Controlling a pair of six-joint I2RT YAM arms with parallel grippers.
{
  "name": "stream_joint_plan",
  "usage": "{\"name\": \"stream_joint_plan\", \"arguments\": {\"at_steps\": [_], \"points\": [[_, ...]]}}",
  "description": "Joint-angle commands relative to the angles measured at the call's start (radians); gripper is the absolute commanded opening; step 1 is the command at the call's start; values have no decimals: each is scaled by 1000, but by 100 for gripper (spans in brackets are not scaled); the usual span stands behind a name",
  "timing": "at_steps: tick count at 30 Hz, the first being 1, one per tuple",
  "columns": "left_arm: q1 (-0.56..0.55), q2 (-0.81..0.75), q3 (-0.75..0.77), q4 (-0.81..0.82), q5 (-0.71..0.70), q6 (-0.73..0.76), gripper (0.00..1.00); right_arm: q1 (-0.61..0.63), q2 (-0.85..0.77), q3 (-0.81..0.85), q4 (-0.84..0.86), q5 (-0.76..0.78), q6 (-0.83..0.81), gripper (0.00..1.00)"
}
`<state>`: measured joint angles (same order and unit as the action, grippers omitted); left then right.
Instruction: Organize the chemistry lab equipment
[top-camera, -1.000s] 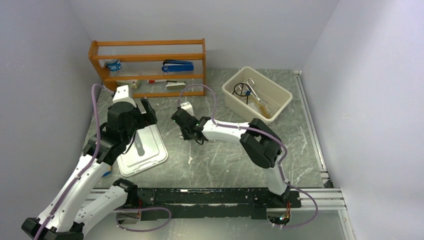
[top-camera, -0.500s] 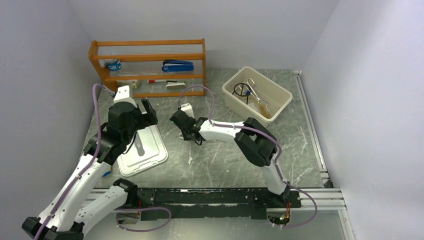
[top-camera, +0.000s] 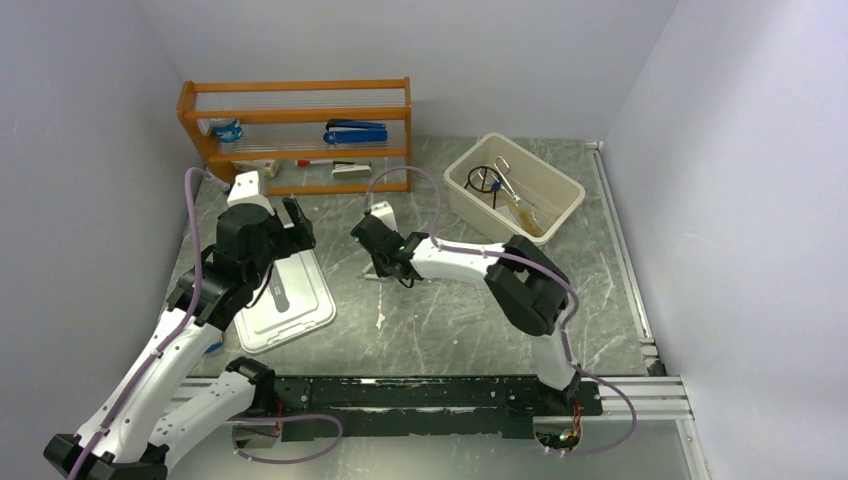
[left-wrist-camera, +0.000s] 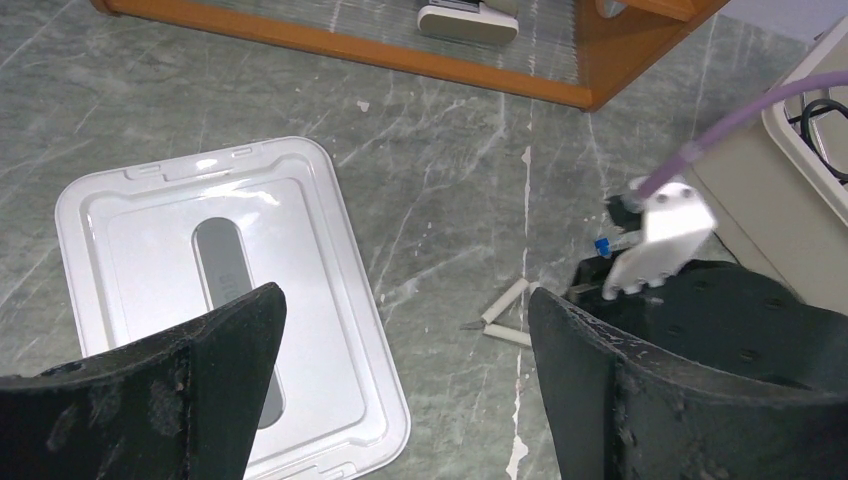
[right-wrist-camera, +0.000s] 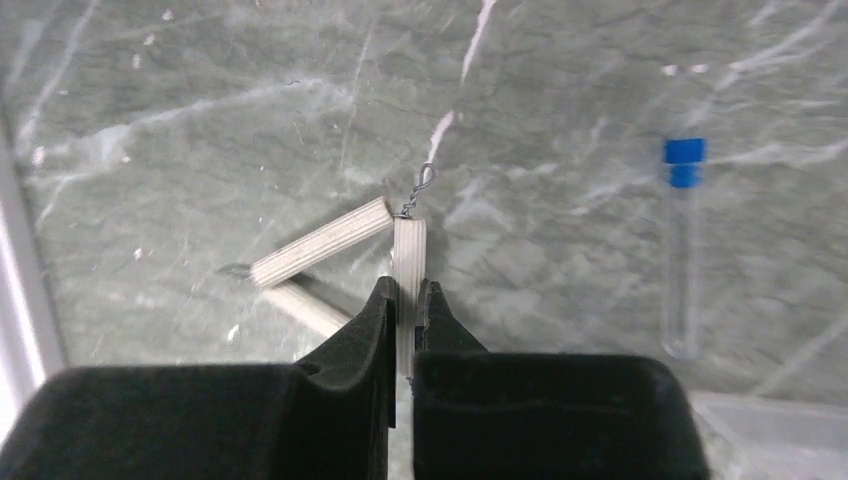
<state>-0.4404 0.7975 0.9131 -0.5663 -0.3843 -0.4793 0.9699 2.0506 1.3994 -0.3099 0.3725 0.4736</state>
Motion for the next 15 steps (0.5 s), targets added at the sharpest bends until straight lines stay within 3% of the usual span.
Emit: {"name": "stream_joint_plan", "arguments": {"at_steps": [1,8,15], "points": [[-1,-8,-9,20,15,-10,94,-9,-188,-34,43,70,-69,0],[-1,-6,-10,27,22,-10,94,-79,-421,-103,47,171,-108,0],[-1,0,-9,36,30,-11,94,-302,-632,-177,42,246,-163,0]]}}
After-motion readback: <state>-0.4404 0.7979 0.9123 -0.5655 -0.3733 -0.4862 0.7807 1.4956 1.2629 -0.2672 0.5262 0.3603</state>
